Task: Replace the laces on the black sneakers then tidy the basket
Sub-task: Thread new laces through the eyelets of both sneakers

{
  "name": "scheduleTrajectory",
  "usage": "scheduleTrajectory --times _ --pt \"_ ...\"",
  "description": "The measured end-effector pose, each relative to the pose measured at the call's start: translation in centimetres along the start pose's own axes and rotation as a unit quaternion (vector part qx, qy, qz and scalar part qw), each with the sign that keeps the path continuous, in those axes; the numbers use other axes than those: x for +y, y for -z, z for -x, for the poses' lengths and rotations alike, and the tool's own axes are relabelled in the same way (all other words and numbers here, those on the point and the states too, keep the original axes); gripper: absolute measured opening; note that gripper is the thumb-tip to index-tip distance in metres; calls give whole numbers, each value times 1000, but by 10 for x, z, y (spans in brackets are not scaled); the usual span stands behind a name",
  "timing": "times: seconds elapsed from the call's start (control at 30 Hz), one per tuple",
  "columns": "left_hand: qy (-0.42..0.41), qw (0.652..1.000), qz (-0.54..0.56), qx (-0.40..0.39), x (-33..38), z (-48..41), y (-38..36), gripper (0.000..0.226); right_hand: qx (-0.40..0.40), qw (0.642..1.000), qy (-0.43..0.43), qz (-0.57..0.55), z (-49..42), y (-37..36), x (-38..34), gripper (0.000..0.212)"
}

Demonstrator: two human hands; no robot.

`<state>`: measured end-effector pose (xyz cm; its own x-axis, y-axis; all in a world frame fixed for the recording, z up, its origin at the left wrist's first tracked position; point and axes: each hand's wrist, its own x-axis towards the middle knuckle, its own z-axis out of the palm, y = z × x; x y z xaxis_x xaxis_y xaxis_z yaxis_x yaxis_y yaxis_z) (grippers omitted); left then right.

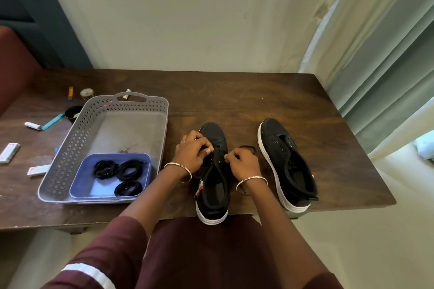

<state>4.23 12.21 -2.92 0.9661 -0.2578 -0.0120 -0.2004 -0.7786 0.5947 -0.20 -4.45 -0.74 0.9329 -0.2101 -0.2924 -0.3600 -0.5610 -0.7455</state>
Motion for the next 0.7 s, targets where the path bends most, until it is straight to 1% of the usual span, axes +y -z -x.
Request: scheduleTrajectory --times 0.17,0.23,0.3,0.4,0.47,0.53,0.6,0.7 --pt "12 997 -70 15 9 5 -6 11 9 999 -22 -31 2 -1 -1 26" --pt "37 997 -46 45 14 10 -6 10 9 999 -30 -30 2 0 -1 27" --pt "82 994 0 66 18 18 -4 16 7 999 -34 -31 1 0 -1 27" --pt "159 983 73 55 27 32 -1 31 -18 999 -33 -14 0 3 -7 27" --pt "183 977 100 40 33 43 -2 39 -38 998 -37 17 -2 5 -11 27" --pt "175 978 100 54 36 53 -6 42 -49 995 -46 74 -1 10 -21 32" --pt "150 981 85 88 37 61 -11 42 -58 992 -45 97 -2 15 -29 34" --pt "99 984 82 120 35 70 -19 38 -66 996 -49 43 -6 18 -39 37"
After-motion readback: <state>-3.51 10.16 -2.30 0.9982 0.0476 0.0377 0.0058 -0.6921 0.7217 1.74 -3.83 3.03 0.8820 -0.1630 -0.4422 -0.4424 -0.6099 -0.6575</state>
